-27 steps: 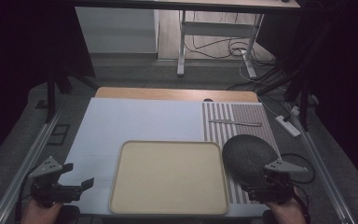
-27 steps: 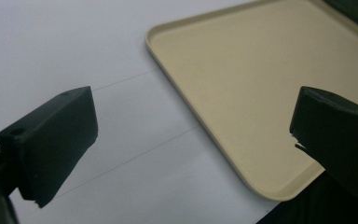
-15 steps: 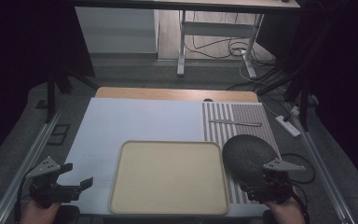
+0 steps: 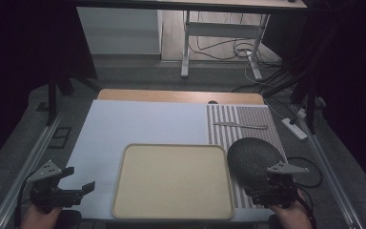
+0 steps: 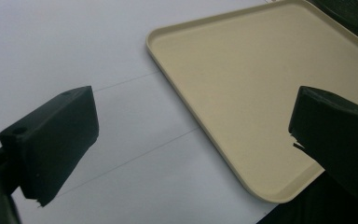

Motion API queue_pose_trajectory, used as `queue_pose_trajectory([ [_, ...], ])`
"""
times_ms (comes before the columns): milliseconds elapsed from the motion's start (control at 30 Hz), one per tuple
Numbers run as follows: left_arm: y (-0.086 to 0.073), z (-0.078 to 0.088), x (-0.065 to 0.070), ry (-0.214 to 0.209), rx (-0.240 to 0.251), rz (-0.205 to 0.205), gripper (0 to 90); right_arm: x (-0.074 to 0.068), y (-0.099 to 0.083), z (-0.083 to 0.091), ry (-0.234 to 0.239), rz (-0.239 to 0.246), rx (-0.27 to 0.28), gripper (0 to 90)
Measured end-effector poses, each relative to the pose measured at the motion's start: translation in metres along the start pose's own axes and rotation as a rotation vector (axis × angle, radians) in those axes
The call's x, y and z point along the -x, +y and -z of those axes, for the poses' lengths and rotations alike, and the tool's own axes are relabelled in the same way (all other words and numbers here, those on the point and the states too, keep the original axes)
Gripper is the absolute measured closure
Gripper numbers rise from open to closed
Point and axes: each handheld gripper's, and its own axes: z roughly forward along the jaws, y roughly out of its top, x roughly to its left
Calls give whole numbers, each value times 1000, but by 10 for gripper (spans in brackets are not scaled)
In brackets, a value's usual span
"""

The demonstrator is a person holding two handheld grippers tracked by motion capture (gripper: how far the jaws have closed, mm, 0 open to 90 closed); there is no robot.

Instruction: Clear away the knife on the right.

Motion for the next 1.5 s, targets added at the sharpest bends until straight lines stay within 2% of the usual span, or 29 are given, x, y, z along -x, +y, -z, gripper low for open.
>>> queue_pose_trajectory([
  [133,0,0,0,1,2,2,13,-1,0,-1,0,5,-5,0],
  [333,0,0,0,6,-5,0,13,-6,2,-3,-17,60,-34,0],
  [567,1,-1,1,23,-17,6,23,-3,4,-2,-25,37,-7,0],
  [800,1,-2,1,35,-26,10,32,-1,6,-5,-18,50,-6,0],
  [1100,0,-1,0,27,-11,19,32,1,13,-9,-16,72,8,0],
  [1233,0,0,-1,22,-7,28,32,2,17,-12,25,65,36,0],
  [1333,0,-1,-1,19,-10,23,34,3,20,-15,21,77,43,0],
  [1500,0,0,-1,11,-7,18,37,8,25,-20,22,57,40,0],
])
